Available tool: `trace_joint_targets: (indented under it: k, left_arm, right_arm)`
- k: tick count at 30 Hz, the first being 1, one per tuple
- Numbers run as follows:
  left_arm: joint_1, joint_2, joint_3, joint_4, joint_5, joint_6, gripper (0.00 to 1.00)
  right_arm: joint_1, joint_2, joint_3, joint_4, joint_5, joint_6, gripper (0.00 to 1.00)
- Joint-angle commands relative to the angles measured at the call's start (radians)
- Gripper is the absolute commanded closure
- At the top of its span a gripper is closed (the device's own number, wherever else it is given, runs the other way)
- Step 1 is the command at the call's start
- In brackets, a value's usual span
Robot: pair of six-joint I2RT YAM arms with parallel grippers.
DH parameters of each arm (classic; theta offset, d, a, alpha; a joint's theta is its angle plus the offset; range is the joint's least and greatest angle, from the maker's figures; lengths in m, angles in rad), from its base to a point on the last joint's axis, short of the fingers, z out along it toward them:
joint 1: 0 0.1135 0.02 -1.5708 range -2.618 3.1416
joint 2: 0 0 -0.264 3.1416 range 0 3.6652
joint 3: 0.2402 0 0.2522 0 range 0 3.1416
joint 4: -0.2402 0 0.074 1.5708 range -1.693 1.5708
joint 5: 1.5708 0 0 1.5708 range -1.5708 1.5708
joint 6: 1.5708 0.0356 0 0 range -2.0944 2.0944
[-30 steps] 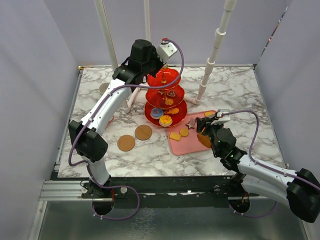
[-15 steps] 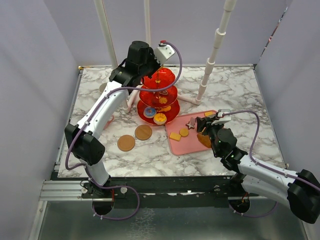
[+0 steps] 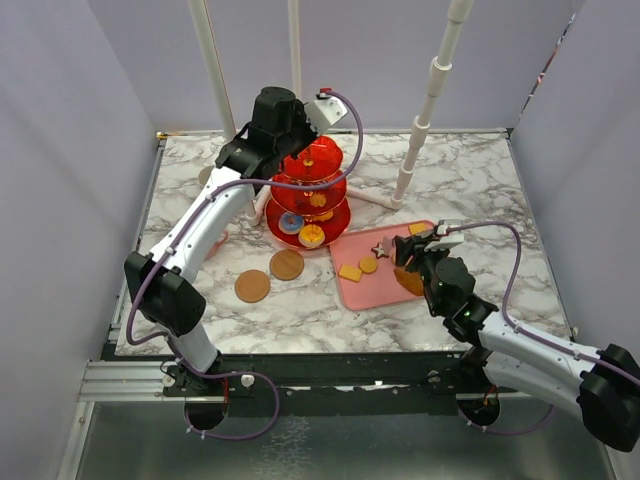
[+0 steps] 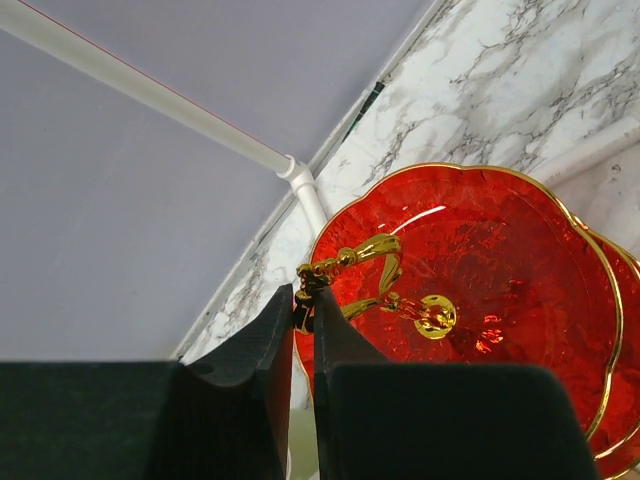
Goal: Serve the afternoon tea
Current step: Adjust the desert table at the center of the board.
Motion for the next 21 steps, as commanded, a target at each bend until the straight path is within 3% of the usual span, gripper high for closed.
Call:
trace_joint_targets:
  k: [1, 3, 5, 11, 21]
  left_arm:
    - [0.001, -0.073, -0.029, 0.089, -0.019, 0.007, 0.87]
    - [0.001, -0.086, -0.045, 0.089, -0.022, -0.02, 0.6]
    - [-0.001, -0.101, -0.056, 0.08, -0.022, -0.05, 0.41]
    - [-0.001, -0.145, -0.033, -0.018, 0.002, -0.149, 0.04]
    - [-0.001, -0.257, -0.096, -0.146, 0.072, -0.293, 0.01]
  right_arm:
    - [-0.002, -0.028, 0.001, -0.039, 0.037, 0.016, 0.47]
    - [-0.002, -0.04, 0.003, -0.07, 0.044, 0.025, 0.47]
    - [-0.002, -0.053, 0.009, -0.117, 0.056, 0.04, 0.47]
    - [-0.002, -0.106, 0.041, -0.293, 0.078, 0.112, 0.47]
    - [-0.002, -0.109, 0.169, -0.583, 0.074, 0.175, 0.47]
